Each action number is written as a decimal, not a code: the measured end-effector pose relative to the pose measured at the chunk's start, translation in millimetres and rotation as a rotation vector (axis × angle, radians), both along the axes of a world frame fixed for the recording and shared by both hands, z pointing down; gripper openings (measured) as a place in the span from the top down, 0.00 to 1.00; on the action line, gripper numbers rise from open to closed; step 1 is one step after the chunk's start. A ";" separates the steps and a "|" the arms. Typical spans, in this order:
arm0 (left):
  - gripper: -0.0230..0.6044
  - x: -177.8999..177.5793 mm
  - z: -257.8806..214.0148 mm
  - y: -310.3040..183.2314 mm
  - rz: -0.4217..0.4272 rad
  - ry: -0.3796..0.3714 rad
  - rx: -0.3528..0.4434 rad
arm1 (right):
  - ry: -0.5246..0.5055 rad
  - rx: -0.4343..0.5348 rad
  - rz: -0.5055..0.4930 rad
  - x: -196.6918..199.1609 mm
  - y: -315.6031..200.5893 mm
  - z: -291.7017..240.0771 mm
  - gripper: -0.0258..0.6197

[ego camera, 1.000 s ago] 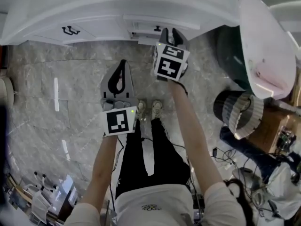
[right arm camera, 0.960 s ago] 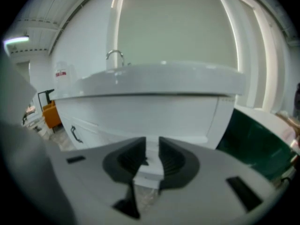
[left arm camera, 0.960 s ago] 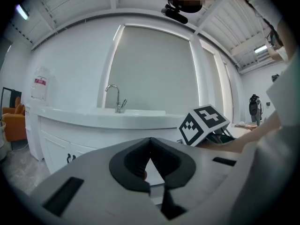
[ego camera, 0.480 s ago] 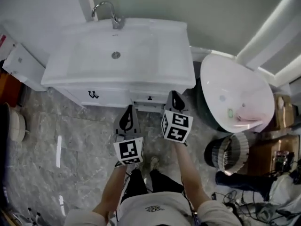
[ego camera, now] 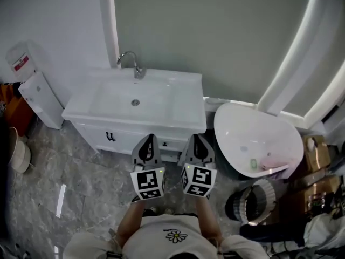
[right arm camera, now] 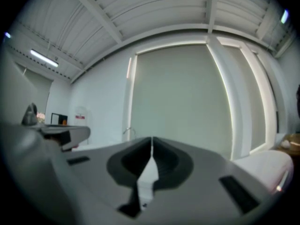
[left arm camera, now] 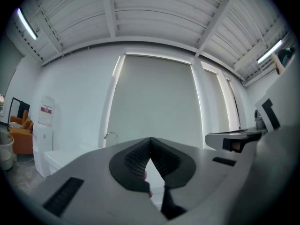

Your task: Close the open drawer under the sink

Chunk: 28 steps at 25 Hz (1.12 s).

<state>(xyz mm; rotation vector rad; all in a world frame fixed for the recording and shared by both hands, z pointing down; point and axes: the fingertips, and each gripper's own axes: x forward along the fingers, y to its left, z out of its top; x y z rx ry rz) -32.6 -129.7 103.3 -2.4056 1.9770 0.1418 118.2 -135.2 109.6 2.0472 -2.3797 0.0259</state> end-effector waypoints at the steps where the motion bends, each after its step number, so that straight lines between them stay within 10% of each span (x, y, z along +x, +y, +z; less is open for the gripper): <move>1: 0.93 2.8 -2.7 6.3 0.002 0.008 0.006 | 0.012 0.021 -0.003 1.1 7.9 -4.4 0.91; 28: 0.93 49.9 -5.3 22.6 0.012 -0.020 0.095 | 0.056 0.009 -0.045 15.9 31.1 24.2 0.91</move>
